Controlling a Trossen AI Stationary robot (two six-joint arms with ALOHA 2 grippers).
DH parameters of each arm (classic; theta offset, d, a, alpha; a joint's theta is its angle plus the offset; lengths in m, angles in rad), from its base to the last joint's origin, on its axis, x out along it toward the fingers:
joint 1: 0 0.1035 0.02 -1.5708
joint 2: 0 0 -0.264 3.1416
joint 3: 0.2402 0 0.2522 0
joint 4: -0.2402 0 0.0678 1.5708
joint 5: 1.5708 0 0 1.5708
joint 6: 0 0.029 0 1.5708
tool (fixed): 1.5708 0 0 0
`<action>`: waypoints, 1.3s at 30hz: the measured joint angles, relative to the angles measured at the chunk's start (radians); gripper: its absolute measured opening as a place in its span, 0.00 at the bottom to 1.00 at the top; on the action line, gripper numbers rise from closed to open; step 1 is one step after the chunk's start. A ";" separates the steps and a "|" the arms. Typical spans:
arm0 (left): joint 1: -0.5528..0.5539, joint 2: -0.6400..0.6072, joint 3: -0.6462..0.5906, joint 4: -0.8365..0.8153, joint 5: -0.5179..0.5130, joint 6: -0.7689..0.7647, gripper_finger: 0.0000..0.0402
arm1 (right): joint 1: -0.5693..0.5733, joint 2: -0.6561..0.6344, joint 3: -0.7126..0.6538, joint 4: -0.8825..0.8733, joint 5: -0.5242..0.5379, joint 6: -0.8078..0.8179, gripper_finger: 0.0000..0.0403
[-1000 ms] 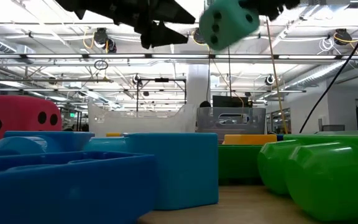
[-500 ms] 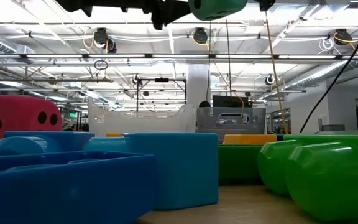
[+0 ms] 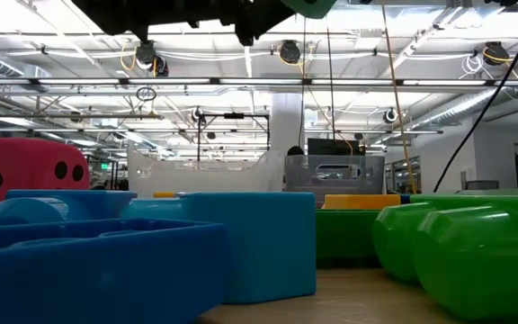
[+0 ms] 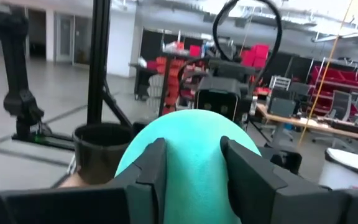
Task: Pick & Place Toys
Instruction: Put the blue dice into the top transparent bin
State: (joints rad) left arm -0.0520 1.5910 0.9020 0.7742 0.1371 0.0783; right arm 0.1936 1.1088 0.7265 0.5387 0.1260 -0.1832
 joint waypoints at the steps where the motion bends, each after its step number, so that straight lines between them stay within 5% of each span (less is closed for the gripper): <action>1: -0.002 0.000 0.001 0.008 0.000 -0.001 0.80 | 0.000 0.000 0.000 -0.001 0.002 0.003 0.29; 8: -0.022 -0.018 0.001 0.020 -0.016 0.003 0.57 | -0.005 0.000 0.002 -0.015 0.006 0.014 0.27; 31: -0.041 -0.022 0.002 0.021 -0.049 -0.012 0.51 | -0.004 -0.001 -0.003 0.023 0.003 0.034 0.31; 39: -0.041 -0.025 0.011 0.044 -0.075 -0.027 0.43 | 0.005 -0.128 -0.008 -0.009 0.003 0.018 0.35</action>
State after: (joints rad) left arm -0.0931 1.5663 0.9127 0.8186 0.0624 0.0513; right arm 0.1986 0.9810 0.7188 0.5295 0.1291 -0.1649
